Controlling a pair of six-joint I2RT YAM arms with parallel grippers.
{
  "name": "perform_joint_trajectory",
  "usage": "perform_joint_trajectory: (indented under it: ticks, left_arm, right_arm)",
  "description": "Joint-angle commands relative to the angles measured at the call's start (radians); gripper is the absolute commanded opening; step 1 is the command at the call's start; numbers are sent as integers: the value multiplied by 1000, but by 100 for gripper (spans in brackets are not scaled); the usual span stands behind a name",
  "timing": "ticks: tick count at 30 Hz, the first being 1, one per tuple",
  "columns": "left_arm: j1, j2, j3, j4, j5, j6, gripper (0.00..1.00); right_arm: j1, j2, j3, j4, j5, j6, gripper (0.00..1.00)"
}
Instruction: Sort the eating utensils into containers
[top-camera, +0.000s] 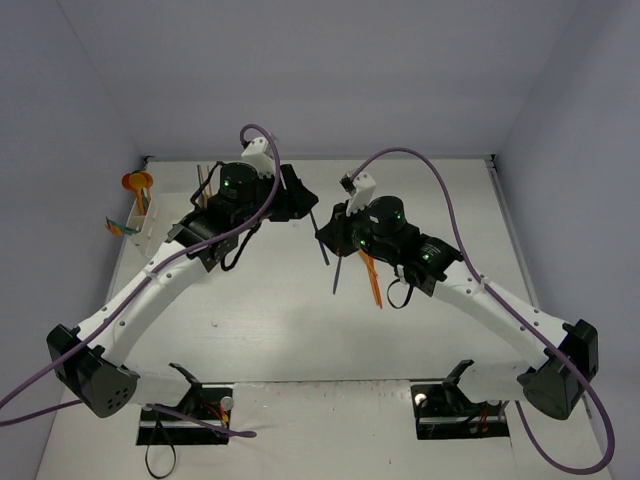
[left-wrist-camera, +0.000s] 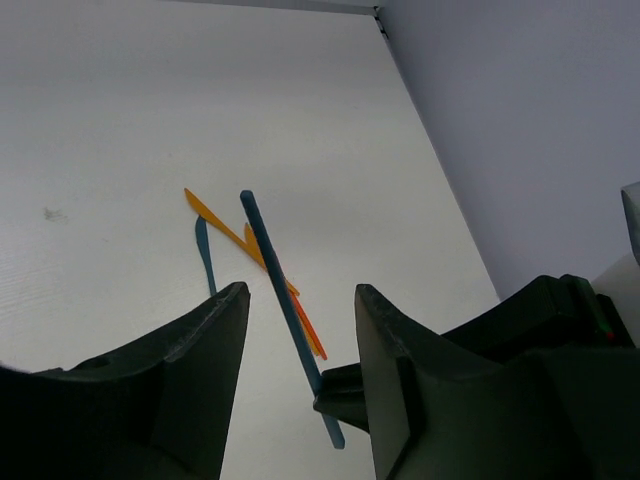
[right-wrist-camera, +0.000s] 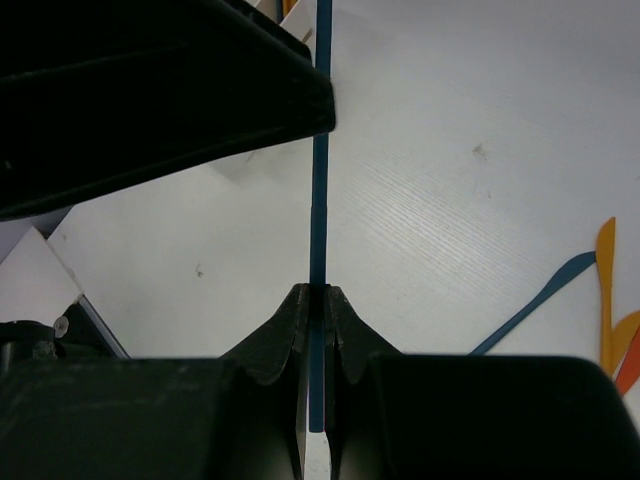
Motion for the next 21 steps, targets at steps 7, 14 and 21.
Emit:
perform_joint_trajectory:
  ticks: [7,14,21]
  left_arm:
    - [-28,26,7,112,-50,-40,19]
    - [-29,19,2,116,-54,-51,0]
    - [-17,2,1,82,-129,22,0]
  right_arm:
    - [10,-26,22,111,-43,13,0]
    - [10,-16,19,117,-46,12,12]
    - [7,-19,8,116,-29,13,56]
